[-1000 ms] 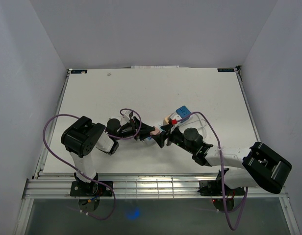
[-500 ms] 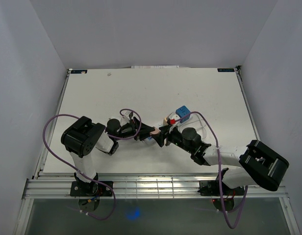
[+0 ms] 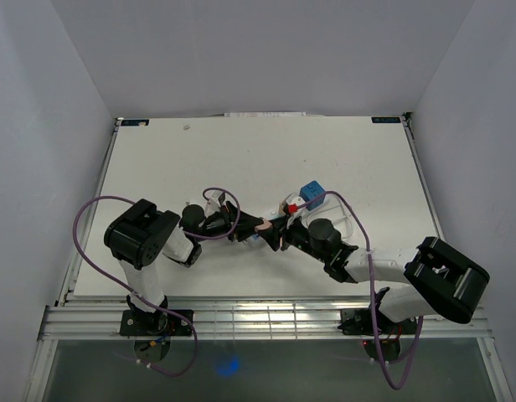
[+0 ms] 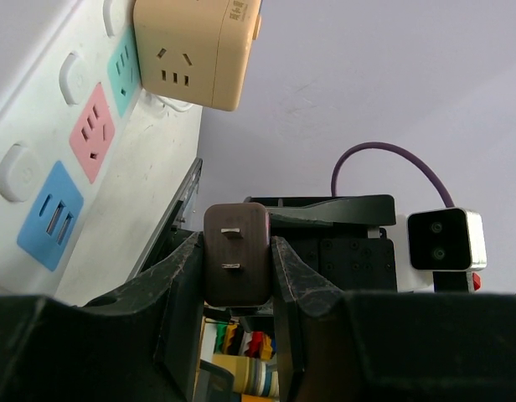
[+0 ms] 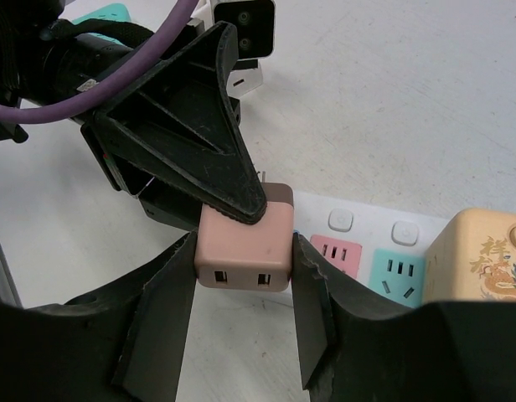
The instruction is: Insert the plug
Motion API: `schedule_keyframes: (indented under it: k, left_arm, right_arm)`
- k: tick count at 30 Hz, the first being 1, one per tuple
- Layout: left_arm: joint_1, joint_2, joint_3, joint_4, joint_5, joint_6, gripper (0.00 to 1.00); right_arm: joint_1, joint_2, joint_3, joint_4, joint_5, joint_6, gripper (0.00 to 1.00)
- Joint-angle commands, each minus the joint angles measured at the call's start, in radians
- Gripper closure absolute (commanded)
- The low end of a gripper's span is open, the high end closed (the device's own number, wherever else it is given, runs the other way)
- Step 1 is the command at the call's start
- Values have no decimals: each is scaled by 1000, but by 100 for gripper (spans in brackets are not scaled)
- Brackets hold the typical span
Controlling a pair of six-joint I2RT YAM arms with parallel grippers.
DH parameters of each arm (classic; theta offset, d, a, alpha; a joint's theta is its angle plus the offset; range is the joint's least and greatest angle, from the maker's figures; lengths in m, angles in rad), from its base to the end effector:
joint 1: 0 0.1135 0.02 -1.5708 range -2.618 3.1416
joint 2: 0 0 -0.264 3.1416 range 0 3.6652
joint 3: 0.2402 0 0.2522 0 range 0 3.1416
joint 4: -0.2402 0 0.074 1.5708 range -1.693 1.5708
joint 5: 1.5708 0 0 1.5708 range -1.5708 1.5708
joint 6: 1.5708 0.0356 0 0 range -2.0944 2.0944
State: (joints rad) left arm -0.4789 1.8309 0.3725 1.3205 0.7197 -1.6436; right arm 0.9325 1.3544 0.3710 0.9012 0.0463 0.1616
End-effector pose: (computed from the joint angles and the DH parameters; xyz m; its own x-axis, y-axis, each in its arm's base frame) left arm 0.2331 -0.1475 0.1181 -0.9147 -0.3702 0.1624 -0.1890 0.0365 -0.9813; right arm 0.1552 0.2064 0.1917 -0.1729 0.0367 -0.9842 -0.7568 0.6346 0.1566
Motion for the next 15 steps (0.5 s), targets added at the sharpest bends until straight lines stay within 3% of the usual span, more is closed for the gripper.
schedule_keyframes:
  k: [1, 5, 9, 10, 11, 14, 15]
  left_arm:
    - [0, -10, -10, 266, 3, -1, 100]
    - [0, -22, -12, 272, -2, 5, 99]
    - [2, -32, -6, 272, 14, 22, 69]
    - [3, -33, -9, 270, 11, 24, 56]
    - [8, -36, -17, 267, 6, 25, 50]
    - [17, -38, -21, 258, 6, 28, 19]
    - [26, -39, -23, 256, 7, 28, 14]
  right_arm:
    - [5, 11, 46, 70, 10, 9, 78]
    - [6, 5, 48, 61, 26, 29, 83]
    - [5, -15, 86, -25, 72, 42, 86]
    - [6, -21, 104, -98, 82, 44, 88]
    - [5, -27, 124, -140, 92, 49, 89]
    - [6, -52, 155, -202, 107, 61, 92]
    - [5, -60, 160, -211, 110, 67, 92]
